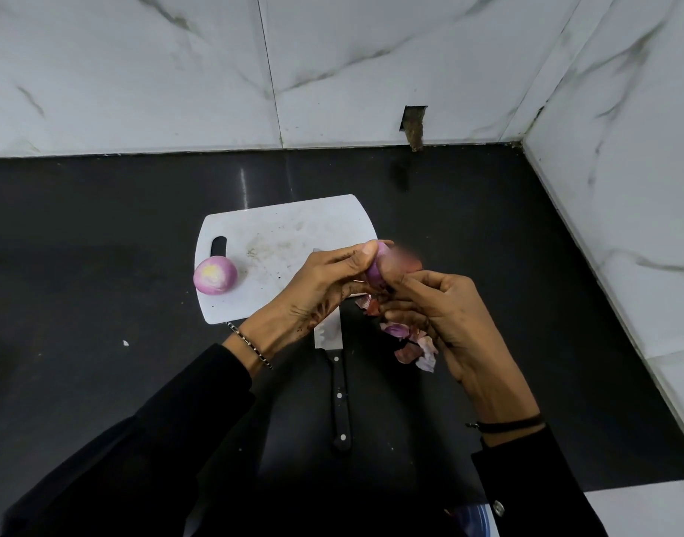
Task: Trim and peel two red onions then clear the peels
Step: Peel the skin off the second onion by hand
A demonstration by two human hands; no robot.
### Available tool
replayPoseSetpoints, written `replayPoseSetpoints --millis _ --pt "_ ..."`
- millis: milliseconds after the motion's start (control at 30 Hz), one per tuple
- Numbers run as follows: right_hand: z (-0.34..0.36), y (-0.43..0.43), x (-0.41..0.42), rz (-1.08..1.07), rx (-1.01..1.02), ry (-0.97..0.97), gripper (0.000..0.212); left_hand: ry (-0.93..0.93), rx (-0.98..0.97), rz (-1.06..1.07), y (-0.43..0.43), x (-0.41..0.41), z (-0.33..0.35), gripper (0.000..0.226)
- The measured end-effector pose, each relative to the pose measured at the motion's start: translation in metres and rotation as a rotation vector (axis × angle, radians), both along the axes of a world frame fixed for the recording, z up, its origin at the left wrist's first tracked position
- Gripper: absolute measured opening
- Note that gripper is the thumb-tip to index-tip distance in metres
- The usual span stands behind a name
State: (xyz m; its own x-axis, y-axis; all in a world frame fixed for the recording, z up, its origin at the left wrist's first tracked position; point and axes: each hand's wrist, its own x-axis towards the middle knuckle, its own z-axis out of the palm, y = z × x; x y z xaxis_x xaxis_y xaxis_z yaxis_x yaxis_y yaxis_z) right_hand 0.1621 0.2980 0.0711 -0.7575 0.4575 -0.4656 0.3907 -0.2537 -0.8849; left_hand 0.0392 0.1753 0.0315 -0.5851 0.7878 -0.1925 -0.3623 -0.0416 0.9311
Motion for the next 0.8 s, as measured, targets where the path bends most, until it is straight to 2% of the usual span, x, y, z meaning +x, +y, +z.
replayPoseSetpoints --millis 133,300,567,800 --pt "0.0 0.0 0.001 -0.028 0.012 0.019 0.058 0.025 -0.02 -0.003 0.0 0.002 0.007 0.046" --pt "0.002 0.004 0.004 0.004 -0.023 0.065 0.037 0.032 -0.046 0.023 0.001 0.008 0.01 0.043" --pt "0.003 0.005 0.01 0.051 -0.011 0.015 0.038 0.006 -0.109 0.016 0.006 0.012 0.006 0.04" --pt "0.002 0.011 0.012 0.08 -0.018 0.06 0.025 -0.054 -0.126 0.057 0.009 0.013 0.002 0.042"
